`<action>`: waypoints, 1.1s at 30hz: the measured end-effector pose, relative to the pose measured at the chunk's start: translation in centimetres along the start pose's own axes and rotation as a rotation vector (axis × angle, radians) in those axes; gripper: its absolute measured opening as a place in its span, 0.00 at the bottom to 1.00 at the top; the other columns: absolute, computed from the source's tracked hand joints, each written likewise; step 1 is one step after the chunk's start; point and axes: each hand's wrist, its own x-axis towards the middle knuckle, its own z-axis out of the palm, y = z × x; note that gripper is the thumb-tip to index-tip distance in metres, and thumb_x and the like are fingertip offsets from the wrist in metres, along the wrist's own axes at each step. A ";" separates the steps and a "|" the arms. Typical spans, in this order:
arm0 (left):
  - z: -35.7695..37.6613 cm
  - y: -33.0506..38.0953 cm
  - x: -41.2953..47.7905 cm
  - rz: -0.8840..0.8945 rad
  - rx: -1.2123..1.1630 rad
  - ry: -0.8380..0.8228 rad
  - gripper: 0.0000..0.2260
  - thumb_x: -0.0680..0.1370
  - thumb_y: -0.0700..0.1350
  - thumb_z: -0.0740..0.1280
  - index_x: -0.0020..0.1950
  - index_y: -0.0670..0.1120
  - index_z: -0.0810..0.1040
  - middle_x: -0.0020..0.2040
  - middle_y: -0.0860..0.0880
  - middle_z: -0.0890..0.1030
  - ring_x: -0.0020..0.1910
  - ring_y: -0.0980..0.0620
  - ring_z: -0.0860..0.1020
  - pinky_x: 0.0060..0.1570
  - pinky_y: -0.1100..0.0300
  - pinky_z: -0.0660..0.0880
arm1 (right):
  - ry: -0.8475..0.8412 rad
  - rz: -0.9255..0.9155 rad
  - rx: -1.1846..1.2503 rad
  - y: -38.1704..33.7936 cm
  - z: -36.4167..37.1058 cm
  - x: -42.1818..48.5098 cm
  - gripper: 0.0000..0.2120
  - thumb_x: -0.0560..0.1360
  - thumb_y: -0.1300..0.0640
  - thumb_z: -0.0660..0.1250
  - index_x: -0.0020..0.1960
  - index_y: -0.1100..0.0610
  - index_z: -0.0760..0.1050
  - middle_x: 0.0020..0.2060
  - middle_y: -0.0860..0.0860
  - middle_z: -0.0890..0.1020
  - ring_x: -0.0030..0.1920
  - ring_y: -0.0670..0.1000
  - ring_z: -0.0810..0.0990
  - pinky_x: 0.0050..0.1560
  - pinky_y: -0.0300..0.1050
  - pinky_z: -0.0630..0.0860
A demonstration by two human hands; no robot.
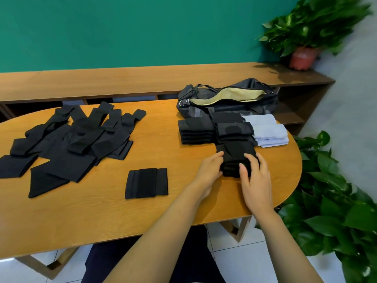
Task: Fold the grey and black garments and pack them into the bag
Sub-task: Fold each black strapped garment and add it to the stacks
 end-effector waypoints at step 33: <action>-6.0 -3.0 -3.2 0.390 1.201 0.091 0.19 0.84 0.53 0.53 0.75 0.56 0.65 0.76 0.57 0.63 0.73 0.55 0.58 0.70 0.55 0.56 | 0.009 -0.343 -0.426 -2.0 0.5 0.3 0.22 0.81 0.47 0.50 0.67 0.53 0.75 0.72 0.52 0.70 0.75 0.56 0.61 0.75 0.62 0.50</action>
